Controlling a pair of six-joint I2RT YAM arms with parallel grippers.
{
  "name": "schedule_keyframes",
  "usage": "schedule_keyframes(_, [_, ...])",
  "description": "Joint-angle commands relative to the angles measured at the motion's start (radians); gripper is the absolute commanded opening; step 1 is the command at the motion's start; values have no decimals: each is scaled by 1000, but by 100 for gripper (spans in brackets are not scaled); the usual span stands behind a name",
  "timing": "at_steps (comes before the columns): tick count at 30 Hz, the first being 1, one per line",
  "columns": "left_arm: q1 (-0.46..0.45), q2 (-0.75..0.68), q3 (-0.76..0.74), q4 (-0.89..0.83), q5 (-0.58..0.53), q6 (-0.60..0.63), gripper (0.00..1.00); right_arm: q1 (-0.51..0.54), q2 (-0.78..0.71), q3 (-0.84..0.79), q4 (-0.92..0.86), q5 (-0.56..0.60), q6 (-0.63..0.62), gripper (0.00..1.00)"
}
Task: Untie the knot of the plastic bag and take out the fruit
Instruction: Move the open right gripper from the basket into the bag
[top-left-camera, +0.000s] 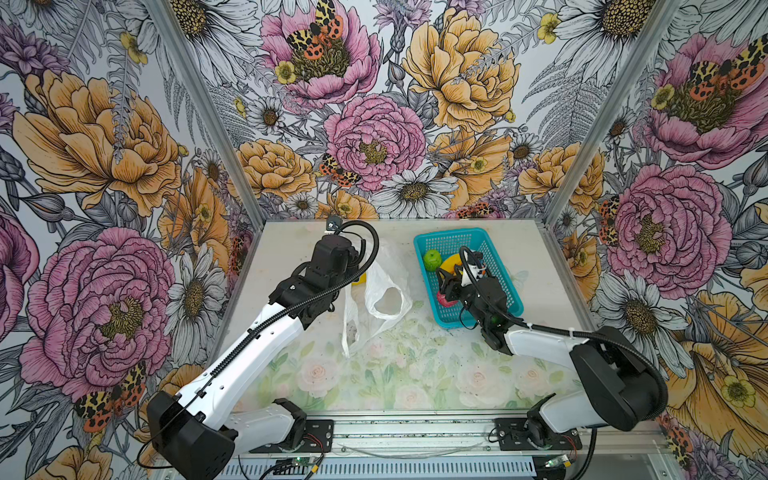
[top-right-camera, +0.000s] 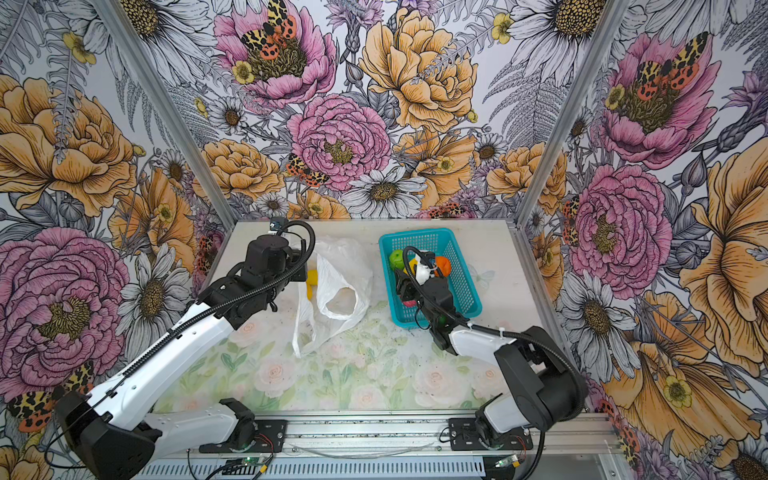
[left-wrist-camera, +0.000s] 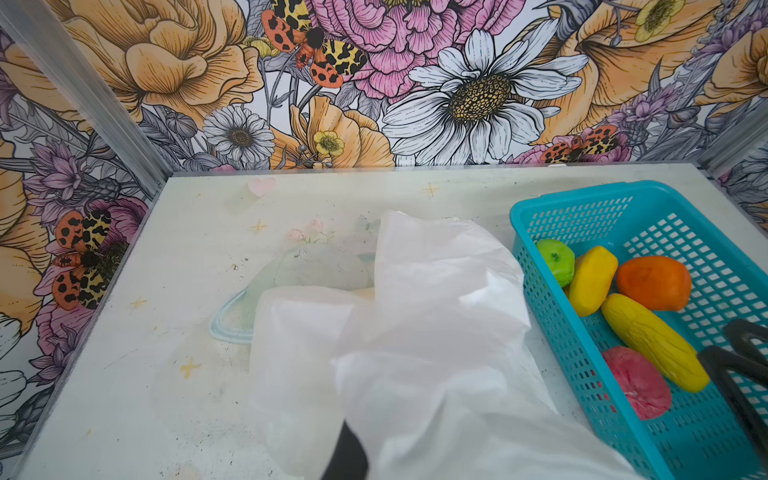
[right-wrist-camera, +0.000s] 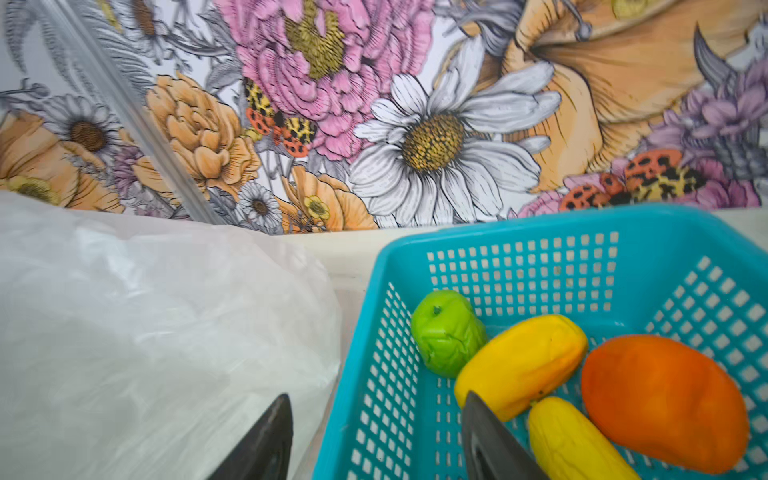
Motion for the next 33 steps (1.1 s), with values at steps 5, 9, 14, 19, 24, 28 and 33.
schedule_keyframes(5, [-10, -3, -4, 31, -5, -4, 0, 223, -223, -120, 100, -15, -293, 52])
schedule_keyframes(9, [-14, 1, 5, 22, -2, 2, 0, 342, -214, -80, 37, -198, -436, 50])
schedule_keyframes(14, [-14, -17, -5, 28, -8, -1, 0, 462, -86, 51, -141, -233, -583, 47])
schedule_keyframes(19, [-22, 1, 2, 27, -12, 2, 0, 530, 85, 171, -253, -193, -672, 42])
schedule_keyframes(24, [-30, -9, 9, 20, -11, 12, 0, 529, 231, 295, -354, -115, -694, 29])
schedule_keyframes(28, [-32, -36, -6, 27, -16, 8, 0, 519, 298, 330, -360, -36, -706, 27])
schedule_keyframes(33, [-39, -32, -6, 28, -14, 4, 0, 473, 345, 360, -374, 11, -691, 28])
